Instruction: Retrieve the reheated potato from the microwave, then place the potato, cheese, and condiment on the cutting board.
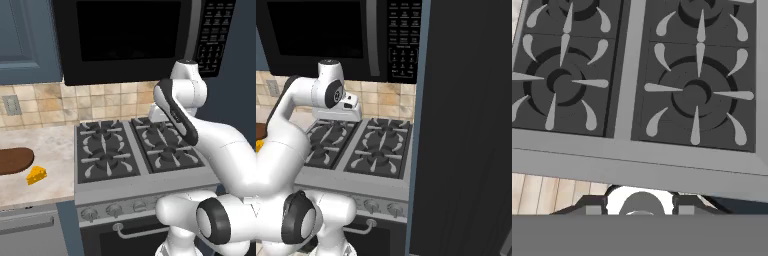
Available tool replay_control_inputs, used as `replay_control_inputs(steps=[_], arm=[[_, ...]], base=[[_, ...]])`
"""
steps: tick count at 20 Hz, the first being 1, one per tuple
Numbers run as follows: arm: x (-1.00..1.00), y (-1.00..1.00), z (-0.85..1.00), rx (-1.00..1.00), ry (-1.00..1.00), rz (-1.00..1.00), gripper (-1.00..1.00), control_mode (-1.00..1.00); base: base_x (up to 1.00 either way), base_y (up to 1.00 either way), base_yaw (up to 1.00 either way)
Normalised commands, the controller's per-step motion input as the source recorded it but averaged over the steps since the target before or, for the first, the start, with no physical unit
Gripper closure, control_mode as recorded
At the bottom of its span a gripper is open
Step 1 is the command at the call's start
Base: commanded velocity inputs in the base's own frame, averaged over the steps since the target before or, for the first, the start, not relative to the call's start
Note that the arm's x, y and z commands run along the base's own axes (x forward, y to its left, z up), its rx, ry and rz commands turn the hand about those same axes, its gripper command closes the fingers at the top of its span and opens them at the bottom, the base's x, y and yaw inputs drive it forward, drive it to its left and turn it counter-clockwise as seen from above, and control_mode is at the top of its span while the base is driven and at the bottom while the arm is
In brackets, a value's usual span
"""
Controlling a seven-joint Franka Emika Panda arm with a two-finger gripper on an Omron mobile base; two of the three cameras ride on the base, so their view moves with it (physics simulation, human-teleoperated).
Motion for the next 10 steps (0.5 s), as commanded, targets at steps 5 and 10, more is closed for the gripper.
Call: replay_control_inputs(steps=[5, 10], arm=[[-0.12, 0.0, 0.0, 0.0, -0.09, 0.0, -1.0, -1.0], [-0.33, 0.01, 0.03, 0.0, -0.33, 0.03, -1.0, -1.0]], base=[[0.0, 0.0, 0.0], [0.0, 0.0, 0.0]])
